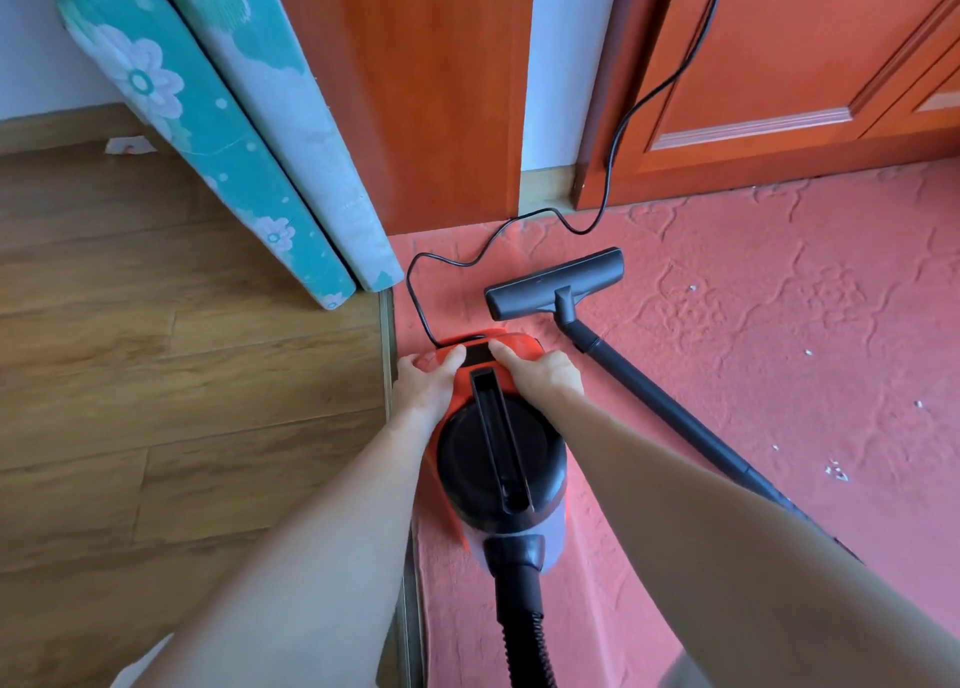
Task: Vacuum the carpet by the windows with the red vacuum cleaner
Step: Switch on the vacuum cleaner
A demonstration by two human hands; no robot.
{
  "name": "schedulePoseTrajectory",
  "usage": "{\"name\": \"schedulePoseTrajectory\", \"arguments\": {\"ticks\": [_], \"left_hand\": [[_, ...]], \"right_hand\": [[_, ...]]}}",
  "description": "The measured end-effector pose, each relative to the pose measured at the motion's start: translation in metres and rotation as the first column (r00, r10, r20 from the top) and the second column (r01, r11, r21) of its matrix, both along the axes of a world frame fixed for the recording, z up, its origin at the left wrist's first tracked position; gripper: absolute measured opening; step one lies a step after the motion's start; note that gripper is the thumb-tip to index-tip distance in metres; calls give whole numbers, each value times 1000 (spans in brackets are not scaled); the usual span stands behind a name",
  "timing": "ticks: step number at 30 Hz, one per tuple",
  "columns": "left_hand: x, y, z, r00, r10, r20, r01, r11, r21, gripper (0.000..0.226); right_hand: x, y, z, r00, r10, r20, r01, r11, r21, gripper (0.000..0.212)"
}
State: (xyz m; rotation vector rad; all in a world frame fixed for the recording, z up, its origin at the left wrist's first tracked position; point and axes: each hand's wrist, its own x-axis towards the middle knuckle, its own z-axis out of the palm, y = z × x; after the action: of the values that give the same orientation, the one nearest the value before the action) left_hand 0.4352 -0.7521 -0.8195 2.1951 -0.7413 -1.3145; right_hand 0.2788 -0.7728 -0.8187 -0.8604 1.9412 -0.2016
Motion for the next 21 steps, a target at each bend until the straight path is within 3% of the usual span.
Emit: {"name": "schedulePoseTrajectory", "arguments": {"ticks": [4, 9, 11, 14, 15, 17, 19, 21], "left_hand": [[0, -14, -1, 993, -113, 23, 112, 993, 41, 73], [-23, -49, 18, 964, -218, 152, 219, 976, 15, 60], [-40, -58, 32, 911, -340, 235, 349, 937, 4, 50], [-82, -58, 49, 713, -578, 397, 650, 757, -65, 41], [-100, -54, 52, 603, -650, 462, 758, 647, -79, 37], [-139, -35, 57, 301, -768, 565, 932, 362, -4, 31], [-174, -13, 52, 86, -816, 571, 986, 153, 70, 27], [-200, 5, 42, -25, -835, 549, 991, 52, 124, 26]], "right_hand": [[-27, 11, 4, 996, 48, 68, -47, 998, -30, 84], [-107, 33, -10, 960, 195, -202, -205, 978, -30, 42], [-137, 48, -9, 941, 217, -259, -214, 976, 42, 37], [-182, 76, -14, 910, 223, -351, -199, 975, 103, 41], [-196, 84, -16, 896, 242, -372, -213, 970, 117, 42], [-216, 99, -19, 879, 258, -400, -220, 965, 140, 43], [-233, 114, -20, 865, 280, -416, -229, 959, 170, 42], [-246, 129, -21, 851, 298, -432, -235, 952, 196, 43]]}}
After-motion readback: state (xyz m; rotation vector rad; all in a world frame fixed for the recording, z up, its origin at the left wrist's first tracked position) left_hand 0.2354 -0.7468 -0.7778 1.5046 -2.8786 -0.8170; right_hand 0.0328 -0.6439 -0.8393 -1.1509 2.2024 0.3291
